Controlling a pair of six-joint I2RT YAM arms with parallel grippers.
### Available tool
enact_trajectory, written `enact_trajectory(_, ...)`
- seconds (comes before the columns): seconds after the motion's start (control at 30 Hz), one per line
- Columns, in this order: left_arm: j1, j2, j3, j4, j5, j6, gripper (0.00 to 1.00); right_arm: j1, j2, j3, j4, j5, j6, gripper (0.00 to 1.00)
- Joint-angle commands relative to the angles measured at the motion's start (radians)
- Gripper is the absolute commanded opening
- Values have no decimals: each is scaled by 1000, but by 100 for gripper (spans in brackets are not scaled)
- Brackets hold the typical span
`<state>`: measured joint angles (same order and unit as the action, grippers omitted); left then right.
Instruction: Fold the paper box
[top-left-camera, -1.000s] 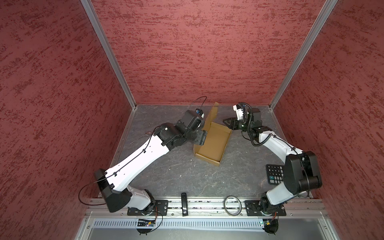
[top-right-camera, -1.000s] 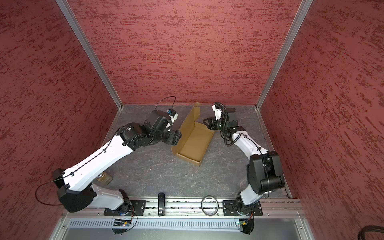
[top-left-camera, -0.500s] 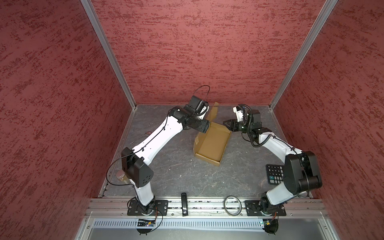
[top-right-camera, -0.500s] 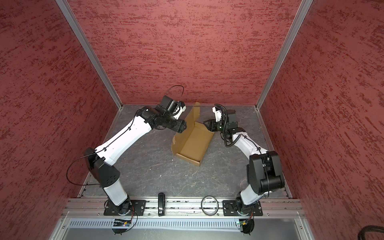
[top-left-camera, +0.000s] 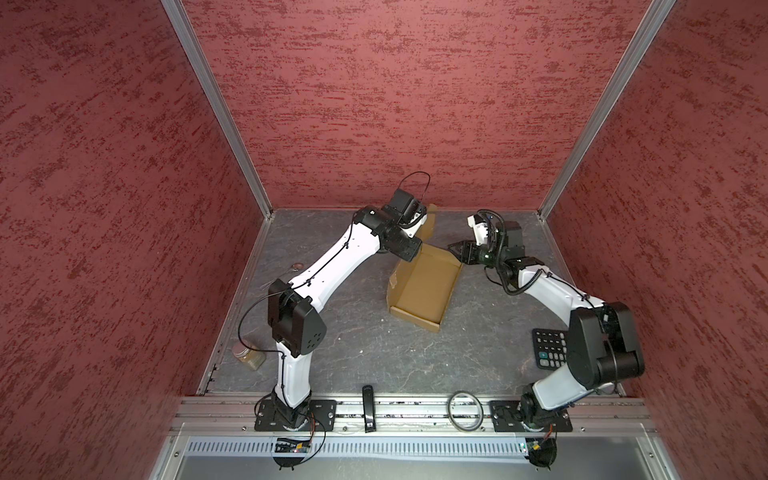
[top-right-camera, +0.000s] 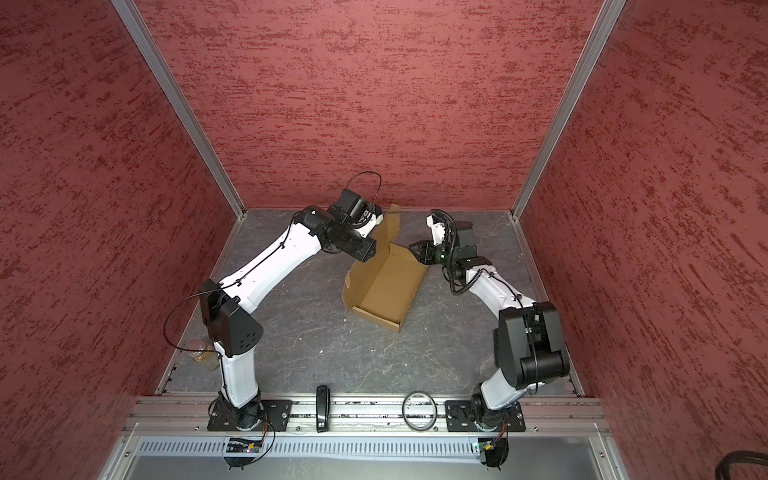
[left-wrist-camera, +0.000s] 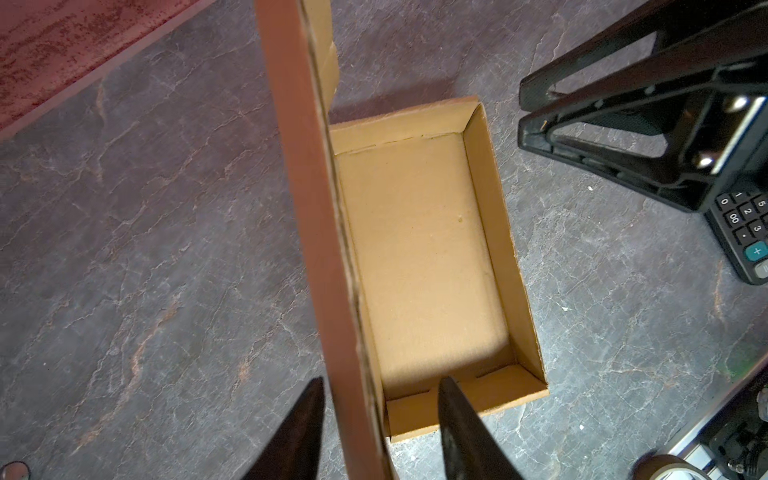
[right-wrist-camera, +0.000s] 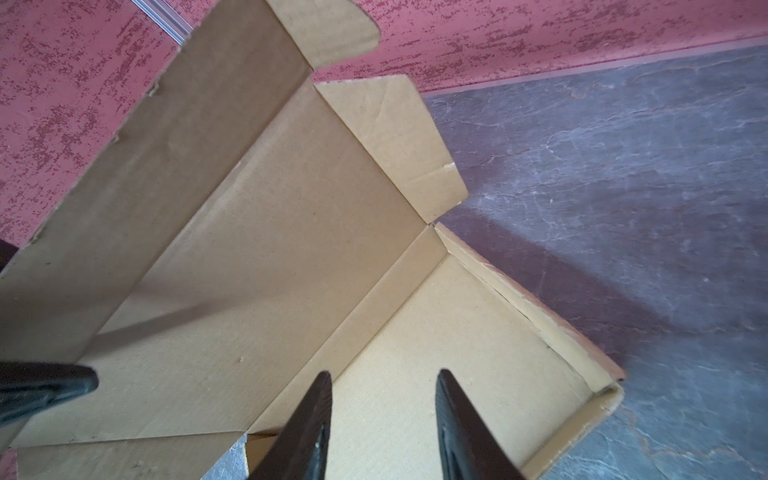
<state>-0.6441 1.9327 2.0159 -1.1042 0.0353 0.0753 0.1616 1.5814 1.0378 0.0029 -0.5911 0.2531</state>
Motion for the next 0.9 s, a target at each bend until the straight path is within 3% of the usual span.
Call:
enact_trajectory(0.0, 6, 13, 14, -2, -23, 40, 40, -7, 2, 5, 26, -23, -6, 41)
enact_trajectory(0.23, 15, 9, 9, 7, -33, 58, 29, -8, 7, 19, 17, -22, -8, 41)
enact_trajectory(0.87, 37, -16, -6, 39, -33, 198, 18, -22, -24, 30, -16, 15, -8, 39)
